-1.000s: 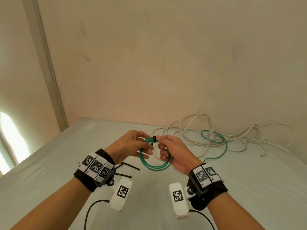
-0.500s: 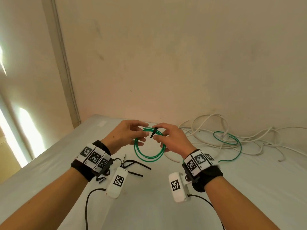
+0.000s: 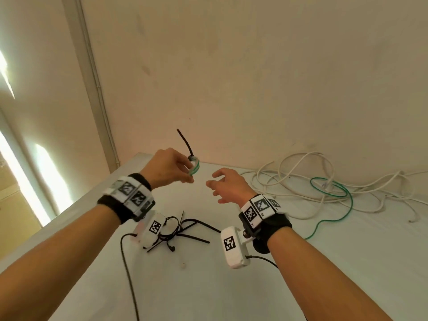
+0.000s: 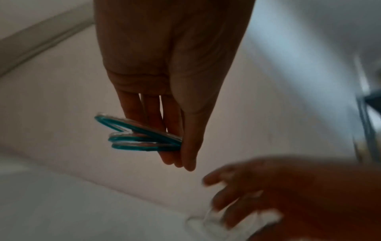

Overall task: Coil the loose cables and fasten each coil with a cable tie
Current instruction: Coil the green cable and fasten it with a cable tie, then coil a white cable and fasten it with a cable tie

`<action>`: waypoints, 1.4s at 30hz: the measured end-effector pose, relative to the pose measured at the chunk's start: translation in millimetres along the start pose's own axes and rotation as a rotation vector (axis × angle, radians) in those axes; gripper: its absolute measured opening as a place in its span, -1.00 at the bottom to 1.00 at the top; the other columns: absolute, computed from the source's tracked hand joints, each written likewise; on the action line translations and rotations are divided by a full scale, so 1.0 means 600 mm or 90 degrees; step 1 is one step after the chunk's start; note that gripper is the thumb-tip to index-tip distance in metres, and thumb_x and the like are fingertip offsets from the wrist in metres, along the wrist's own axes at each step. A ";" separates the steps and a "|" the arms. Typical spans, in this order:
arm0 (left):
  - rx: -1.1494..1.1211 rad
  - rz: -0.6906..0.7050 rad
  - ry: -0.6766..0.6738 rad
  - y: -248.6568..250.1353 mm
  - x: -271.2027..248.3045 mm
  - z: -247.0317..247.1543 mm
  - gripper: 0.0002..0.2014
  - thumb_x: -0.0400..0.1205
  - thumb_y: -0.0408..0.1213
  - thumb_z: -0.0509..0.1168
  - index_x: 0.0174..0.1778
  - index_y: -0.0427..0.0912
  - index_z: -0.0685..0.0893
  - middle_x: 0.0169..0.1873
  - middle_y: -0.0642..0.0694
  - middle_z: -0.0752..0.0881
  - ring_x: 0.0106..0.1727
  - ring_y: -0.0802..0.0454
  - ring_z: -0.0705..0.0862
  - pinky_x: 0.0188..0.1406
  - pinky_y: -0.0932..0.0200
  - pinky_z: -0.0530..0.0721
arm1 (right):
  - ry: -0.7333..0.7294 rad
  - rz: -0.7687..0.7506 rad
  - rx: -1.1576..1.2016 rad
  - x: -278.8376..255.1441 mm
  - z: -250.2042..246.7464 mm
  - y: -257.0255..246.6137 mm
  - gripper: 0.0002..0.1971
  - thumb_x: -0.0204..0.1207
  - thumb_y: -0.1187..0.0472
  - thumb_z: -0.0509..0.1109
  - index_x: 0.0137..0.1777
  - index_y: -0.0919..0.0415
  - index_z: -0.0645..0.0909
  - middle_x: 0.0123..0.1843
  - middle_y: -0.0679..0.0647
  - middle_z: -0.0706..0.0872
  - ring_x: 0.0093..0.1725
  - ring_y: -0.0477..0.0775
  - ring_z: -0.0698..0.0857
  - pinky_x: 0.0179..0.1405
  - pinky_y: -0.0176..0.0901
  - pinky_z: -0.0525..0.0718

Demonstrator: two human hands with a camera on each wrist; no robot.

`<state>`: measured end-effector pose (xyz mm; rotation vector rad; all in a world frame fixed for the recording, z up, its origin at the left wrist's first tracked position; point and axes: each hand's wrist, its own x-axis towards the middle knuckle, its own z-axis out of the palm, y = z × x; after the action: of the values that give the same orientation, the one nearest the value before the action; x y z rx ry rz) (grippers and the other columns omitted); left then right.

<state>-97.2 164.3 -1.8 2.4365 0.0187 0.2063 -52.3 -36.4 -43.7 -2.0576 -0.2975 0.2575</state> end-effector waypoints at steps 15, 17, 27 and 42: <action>0.387 -0.142 -0.116 -0.120 0.133 0.089 -0.49 0.34 -0.17 0.73 0.20 -0.07 0.77 0.17 -0.14 0.74 0.10 -0.16 0.75 0.11 -0.05 0.79 | 0.012 0.069 -0.118 0.018 -0.067 0.090 -0.84 0.71 0.15 0.43 0.10 0.24 0.76 0.00 0.12 0.84 -0.11 -0.04 0.81 -0.30 -0.24 0.72; 0.357 -0.135 -0.146 -0.124 0.135 0.089 -0.45 0.30 -0.11 0.76 0.20 -0.07 0.79 0.14 -0.11 0.76 0.14 -0.12 0.74 0.18 -0.03 0.77 | 0.027 0.071 -0.112 0.017 -0.075 0.105 -0.85 0.70 0.17 0.44 0.06 0.24 0.77 -0.04 0.11 0.84 -0.14 -0.04 0.80 -0.35 -0.26 0.70; 0.287 -0.036 -0.082 -0.102 0.095 0.070 -0.73 0.58 -0.21 0.54 0.18 -0.18 0.85 0.11 -0.08 0.83 0.13 -0.05 0.76 0.16 0.13 0.69 | 0.159 0.160 -0.443 0.019 -0.147 0.189 -0.61 0.66 0.15 0.38 0.43 0.29 0.51 0.46 0.27 0.55 0.48 0.30 0.54 0.28 0.06 0.60; 0.022 0.123 -0.167 0.098 0.018 0.151 -0.75 0.68 -0.17 0.47 0.23 -0.15 0.77 -0.11 -0.04 0.88 -0.16 0.09 0.83 -0.04 0.13 0.83 | 0.251 0.045 -0.445 -0.016 -0.180 0.210 -0.88 0.78 0.10 0.26 0.13 0.07 0.62 0.08 0.16 0.81 0.10 0.29 0.73 0.01 0.04 0.64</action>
<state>-75.0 62.2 -30.9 2.4802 -0.3320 -0.0309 -15.4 -187.7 -102.2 -2.7462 -0.0680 -0.2515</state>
